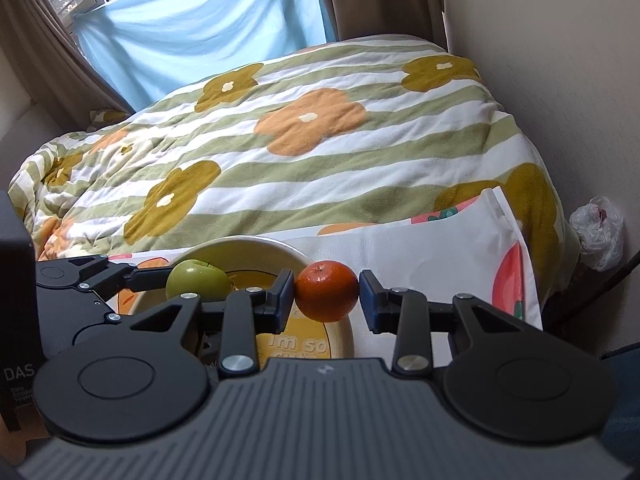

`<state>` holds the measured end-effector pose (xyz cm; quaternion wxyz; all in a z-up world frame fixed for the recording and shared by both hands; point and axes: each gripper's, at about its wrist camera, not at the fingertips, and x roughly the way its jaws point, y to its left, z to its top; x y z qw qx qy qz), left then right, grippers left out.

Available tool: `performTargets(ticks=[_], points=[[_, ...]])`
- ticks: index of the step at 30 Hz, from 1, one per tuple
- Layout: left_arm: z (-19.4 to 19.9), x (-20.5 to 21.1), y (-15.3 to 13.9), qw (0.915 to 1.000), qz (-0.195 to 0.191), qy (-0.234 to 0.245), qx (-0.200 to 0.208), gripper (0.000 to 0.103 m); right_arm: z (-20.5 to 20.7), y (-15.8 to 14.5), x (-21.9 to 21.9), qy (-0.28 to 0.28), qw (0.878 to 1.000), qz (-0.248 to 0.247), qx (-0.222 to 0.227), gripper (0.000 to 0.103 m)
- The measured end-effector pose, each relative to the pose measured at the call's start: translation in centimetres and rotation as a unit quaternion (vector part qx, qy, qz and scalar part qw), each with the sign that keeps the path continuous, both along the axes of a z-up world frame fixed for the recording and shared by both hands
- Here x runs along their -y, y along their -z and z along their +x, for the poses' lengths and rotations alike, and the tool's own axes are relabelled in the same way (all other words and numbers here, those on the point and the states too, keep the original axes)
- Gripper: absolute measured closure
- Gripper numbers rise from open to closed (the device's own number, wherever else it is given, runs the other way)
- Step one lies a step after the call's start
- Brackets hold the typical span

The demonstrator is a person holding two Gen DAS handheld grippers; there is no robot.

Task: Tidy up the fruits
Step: 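Carry the green apple and tangerine into the duck bowl and release both, then withdraw both open tools from the bowl back toward the remaining fruits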

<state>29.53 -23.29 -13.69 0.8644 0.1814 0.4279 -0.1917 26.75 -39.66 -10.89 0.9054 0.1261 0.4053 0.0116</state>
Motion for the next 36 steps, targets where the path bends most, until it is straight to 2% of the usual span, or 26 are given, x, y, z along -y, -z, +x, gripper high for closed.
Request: performTargets(ticks=[1, 5, 14, 20, 27, 28, 29, 31, 33, 36], points=[[-0.1, -0.2, -0.2, 1.0, -0.001, 0.0, 0.002, 0.008, 0.0, 0.0, 0.1, 0.0, 1.0, 0.0, 0.0, 0.053], [-0.9, -1.7, -1.1, 1.0, -0.007, -0.002, -0.005, 0.008, 0.1, -0.1, 0.2, -0.011, 1.0, -0.002, 0.0, 0.053], [-2.5, -4.2, -3.1, 0.9989, -0.027, -0.039, 0.004, 0.008, 0.7, 0.3, -1.6, -0.087, 0.996, -0.034, 0.004, 0.053], [-3.4, -5.2, -3.1, 0.9981, -0.024, -0.057, 0.004, 0.008, 1.4, 1.5, -4.0, -0.153, 0.986, -0.061, 0.008, 0.053], [-3.5, -5.9, -2.9, 0.997, -0.025, -0.073, 0.003, 0.008, 1.8, 2.8, -5.2, -0.192, 0.979, -0.074, 0.013, 0.052], [-3.5, -6.0, -2.9, 0.9969, -0.025, -0.075, 0.003, 0.008, 1.7, 2.8, -5.3, -0.195, 0.978, -0.075, 0.017, 0.046], [-3.5, -6.0, -2.9, 0.9967, -0.025, -0.077, 0.004, 0.008, 1.6, 2.7, -5.4, -0.199, 0.977, -0.076, 0.023, 0.026], [-3.7, -6.2, -2.9, 0.9964, -0.028, -0.08, 0.006, 0.008, 1.1, 2.4, -5.3, -0.188, 0.978, -0.089, 0.037, 0.0], [-3.9, -6.3, -3.0, 0.9958, -0.029, -0.086, 0.006, 0.008, 0.7, 2.1, -5.1, -0.178, 0.977, -0.103, 0.05, 0.0], [-4.2, -6.2, -3.1, 0.9955, -0.028, -0.09, 0.007, 0.008, 0.5, 1.9, -4.6, -0.172, 0.979, -0.096, 0.043, 0.0]])
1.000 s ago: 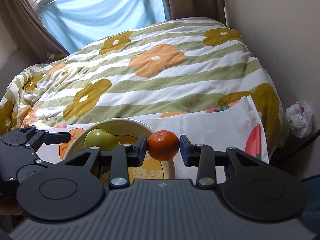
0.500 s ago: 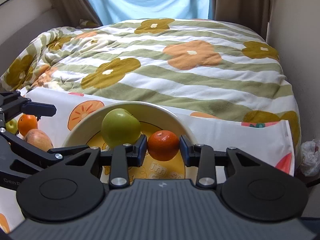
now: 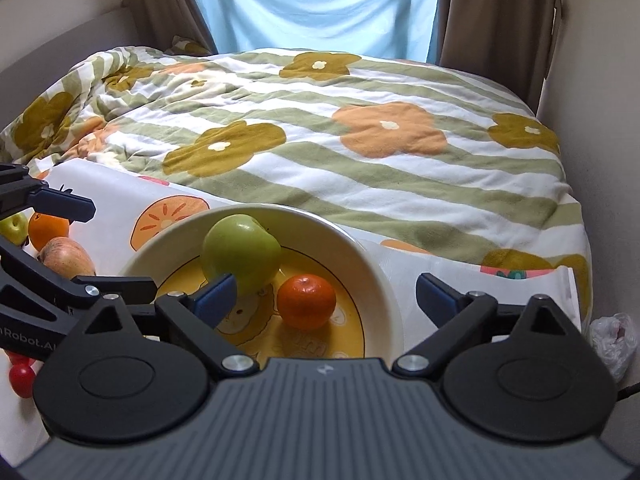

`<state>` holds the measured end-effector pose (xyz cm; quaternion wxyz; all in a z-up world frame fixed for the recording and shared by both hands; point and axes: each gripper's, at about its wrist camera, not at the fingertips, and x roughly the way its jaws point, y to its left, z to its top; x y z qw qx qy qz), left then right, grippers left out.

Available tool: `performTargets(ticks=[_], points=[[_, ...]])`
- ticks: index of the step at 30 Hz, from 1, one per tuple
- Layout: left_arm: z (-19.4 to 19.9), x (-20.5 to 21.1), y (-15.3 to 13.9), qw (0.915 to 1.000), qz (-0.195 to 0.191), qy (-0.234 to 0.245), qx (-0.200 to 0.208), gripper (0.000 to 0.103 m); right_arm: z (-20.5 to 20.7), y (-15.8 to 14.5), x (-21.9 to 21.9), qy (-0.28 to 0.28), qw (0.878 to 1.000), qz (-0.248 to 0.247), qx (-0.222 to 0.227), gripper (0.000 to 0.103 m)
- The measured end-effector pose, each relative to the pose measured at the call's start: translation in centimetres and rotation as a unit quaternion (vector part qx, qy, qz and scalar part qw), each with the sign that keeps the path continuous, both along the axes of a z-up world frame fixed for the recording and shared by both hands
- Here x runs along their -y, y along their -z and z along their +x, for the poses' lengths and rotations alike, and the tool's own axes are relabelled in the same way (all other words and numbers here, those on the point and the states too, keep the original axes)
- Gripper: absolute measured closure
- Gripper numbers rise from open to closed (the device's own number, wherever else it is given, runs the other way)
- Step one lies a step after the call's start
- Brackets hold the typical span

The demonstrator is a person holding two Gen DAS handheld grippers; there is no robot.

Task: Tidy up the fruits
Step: 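Withdraw both open tools from the bowl back toward the remaining fruits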

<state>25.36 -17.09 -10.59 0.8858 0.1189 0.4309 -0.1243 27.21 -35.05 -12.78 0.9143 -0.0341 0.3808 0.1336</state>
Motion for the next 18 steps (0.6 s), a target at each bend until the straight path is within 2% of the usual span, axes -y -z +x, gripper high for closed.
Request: performTargets(ticks=[8, 18], points=[[-1.8, 0.4, -1.8, 0.9997, -0.003, -0.008, 0.024, 0.008, -1.5, -1.8, 1.4, 0.021, 0.999, 0.022, 0.009, 0.0], [-6.4, 0.7, -5.4, 0.997, -0.009, -0.036, 0.068, 0.008, -5.0, -5.5, 2.5, 0.01, 0.999, 0.038, 0.037, 0.0]])
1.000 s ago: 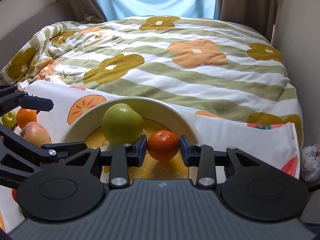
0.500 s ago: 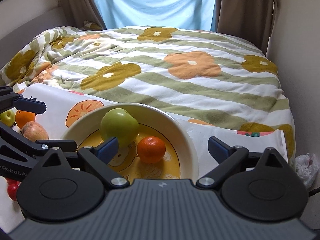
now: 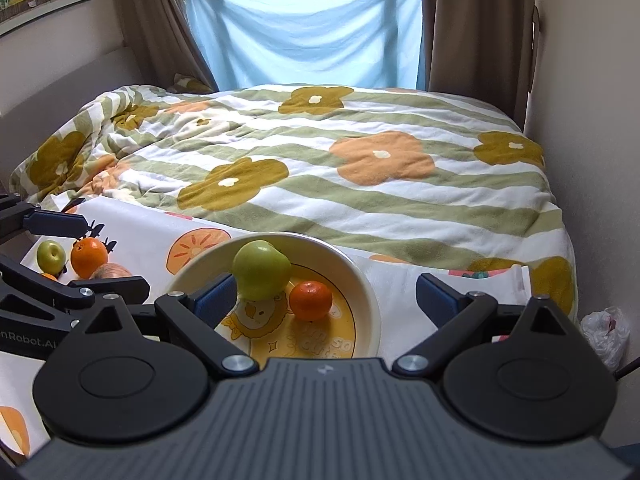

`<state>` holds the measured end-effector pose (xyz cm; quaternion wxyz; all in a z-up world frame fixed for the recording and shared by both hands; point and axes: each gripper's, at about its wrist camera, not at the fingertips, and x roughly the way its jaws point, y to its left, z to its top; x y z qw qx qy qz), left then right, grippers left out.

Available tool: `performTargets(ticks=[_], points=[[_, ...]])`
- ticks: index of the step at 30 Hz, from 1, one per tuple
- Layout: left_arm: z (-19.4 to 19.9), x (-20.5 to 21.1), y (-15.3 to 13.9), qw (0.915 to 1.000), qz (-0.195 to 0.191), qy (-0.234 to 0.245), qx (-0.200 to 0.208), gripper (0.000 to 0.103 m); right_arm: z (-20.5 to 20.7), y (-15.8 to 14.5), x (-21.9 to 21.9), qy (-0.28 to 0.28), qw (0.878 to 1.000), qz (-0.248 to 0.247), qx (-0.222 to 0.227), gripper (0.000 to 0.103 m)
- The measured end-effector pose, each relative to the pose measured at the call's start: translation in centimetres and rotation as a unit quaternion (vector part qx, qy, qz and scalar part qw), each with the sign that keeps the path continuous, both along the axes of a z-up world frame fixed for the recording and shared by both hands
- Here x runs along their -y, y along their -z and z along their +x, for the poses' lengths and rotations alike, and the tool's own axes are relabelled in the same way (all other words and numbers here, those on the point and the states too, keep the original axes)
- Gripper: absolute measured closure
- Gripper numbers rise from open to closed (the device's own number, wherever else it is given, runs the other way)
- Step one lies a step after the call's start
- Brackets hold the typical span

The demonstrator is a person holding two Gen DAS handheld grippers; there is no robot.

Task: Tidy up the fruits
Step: 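Withdraw both open tools from the bowl back toward the remaining fruits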

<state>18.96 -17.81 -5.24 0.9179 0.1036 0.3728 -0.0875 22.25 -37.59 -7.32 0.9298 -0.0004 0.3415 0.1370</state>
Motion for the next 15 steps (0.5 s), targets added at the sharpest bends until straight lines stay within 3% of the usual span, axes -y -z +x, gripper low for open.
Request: performTargets(ticks=[9, 15], points=[[-6.3, -1.1, -3.1, 0.9971, -0.021, -0.062, 0.04, 0.008, -4.3, -3.1, 0.2, -0.022, 0.999, 0.019, 0.016, 0.0], [-10.2, -2.6, -4.4, 0.991, -0.024, -0.117, 0.06, 0.0, -6.4, -4.3, -0.4, -0.032, 0.999, 0.033, 0.012, 0.0]])
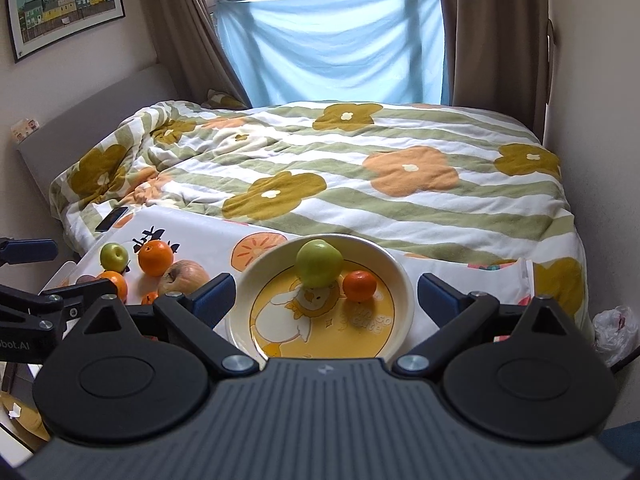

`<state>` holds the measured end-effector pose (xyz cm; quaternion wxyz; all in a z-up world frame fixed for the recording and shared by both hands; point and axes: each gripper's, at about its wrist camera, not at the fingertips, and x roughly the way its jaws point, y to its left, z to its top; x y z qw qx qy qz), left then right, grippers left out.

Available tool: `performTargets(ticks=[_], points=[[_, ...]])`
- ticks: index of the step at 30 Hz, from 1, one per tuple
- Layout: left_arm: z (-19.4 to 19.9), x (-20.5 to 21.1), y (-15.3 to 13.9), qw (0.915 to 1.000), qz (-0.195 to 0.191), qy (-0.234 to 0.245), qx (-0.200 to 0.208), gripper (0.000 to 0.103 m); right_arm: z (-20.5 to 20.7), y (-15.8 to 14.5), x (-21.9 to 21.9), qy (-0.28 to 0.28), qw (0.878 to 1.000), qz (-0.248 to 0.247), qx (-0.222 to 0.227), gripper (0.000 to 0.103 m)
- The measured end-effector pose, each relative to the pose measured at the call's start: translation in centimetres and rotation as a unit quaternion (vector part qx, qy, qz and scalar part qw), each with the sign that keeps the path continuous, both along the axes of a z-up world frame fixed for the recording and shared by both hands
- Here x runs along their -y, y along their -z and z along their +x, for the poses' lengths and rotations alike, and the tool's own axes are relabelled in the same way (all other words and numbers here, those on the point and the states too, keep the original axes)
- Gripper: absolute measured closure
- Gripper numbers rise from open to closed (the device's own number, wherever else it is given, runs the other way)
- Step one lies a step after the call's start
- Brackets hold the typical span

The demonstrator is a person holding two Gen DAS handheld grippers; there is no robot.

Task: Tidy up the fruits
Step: 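Withdraw both open tools from the bowl back toward the remaining fruits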

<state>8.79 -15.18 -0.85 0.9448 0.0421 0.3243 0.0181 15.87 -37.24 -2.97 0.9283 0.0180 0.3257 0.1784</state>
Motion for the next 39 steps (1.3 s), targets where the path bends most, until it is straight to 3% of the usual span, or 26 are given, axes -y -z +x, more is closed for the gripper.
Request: performTargets(ticks=[9, 15, 28, 39], points=[[-4.0, -5.0, -0.9, 0.9981, 0.007, -0.06, 0.014, 0.0, -2.7, -0.7, -3.7, -0.018, 1.0, 0.0, -0.011, 0.0], [-4.8, -9.6, -0.1, 0.9977, 0.011, -0.066, 0.014, 0.0, -4.6, 0.0, -8.5, -0.041, 0.999, 0.001, -0.019, 0.0], [-2.8, -20.2, 3.6, 0.9991, 0.018, -0.029, -0.025, 0.0, -5.5, 3.4, -19.5, -0.014, 0.998, 0.018, -0.051, 0.0], [1.0, -25.7, 8.9, 0.995, 0.043, 0.061, -0.066, 0.001, -4.0, 6.6, -27.1, 0.009, 0.998, 0.013, -0.064, 0.0]])
